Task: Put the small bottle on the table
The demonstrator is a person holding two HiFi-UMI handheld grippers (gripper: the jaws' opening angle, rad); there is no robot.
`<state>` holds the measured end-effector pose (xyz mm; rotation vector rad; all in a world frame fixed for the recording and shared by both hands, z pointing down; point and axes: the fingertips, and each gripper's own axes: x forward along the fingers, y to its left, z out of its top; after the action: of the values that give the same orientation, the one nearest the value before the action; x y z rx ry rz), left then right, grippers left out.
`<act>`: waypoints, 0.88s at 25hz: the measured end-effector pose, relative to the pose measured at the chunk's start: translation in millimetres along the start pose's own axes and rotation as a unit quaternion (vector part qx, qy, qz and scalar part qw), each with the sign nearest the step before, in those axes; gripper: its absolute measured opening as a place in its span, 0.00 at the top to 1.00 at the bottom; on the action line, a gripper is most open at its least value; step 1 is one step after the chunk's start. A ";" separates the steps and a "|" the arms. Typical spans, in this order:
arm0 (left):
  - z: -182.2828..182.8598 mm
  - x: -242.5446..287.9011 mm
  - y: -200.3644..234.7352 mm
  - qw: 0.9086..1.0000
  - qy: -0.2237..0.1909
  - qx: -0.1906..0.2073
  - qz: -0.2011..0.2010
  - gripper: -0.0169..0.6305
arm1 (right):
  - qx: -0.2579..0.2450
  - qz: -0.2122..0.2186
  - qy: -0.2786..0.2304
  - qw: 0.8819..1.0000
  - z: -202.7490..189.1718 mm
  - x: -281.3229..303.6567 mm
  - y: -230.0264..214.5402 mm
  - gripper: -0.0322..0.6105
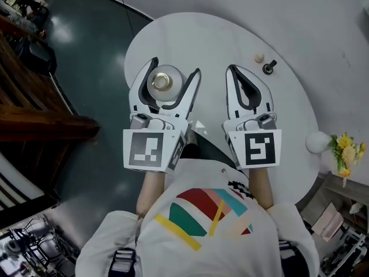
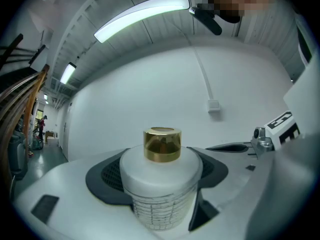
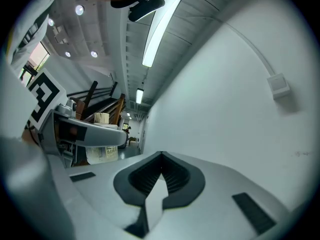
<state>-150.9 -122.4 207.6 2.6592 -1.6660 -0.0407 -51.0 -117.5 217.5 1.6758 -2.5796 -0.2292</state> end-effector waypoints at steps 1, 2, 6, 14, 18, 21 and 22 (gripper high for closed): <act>1.1 8.0 7.5 1.000 0.000 -0.001 -0.003 0.45 | 0.001 -0.003 0.002 1.000 -0.3 10.5 -2.0 0.93; 2.0 16.2 15.2 1.000 0.000 -0.001 -0.004 0.45 | 0.002 -0.006 0.008 1.000 -2.1 20.5 -4.1 0.93; -2.9 49.1 38.2 1.000 0.005 0.000 -0.010 0.45 | 0.016 -0.019 0.030 0.999 -19.7 56.1 -16.2 0.93; -27.3 99.6 39.8 0.999 0.022 -0.004 -0.027 0.45 | 0.024 -0.035 0.051 0.998 -47.1 83.8 -45.6 0.93; -35.6 115.8 33.5 0.999 0.014 -0.014 -0.027 0.45 | 0.027 -0.040 0.040 0.998 -52.5 85.4 -62.3 0.93; -38.7 119.6 29.2 0.999 0.020 -0.014 -0.025 0.45 | 0.025 -0.044 0.028 0.998 -49.4 85.4 -68.5 0.93; -38.8 120.7 29.0 0.999 0.022 -0.006 -0.024 0.45 | 0.024 -0.047 0.022 0.998 -47.0 87.3 -69.4 0.93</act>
<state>-123.3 -244.1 244.5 2.6704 -1.5834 0.0074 -18.0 -229.2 250.3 1.7988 -2.4977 -0.1357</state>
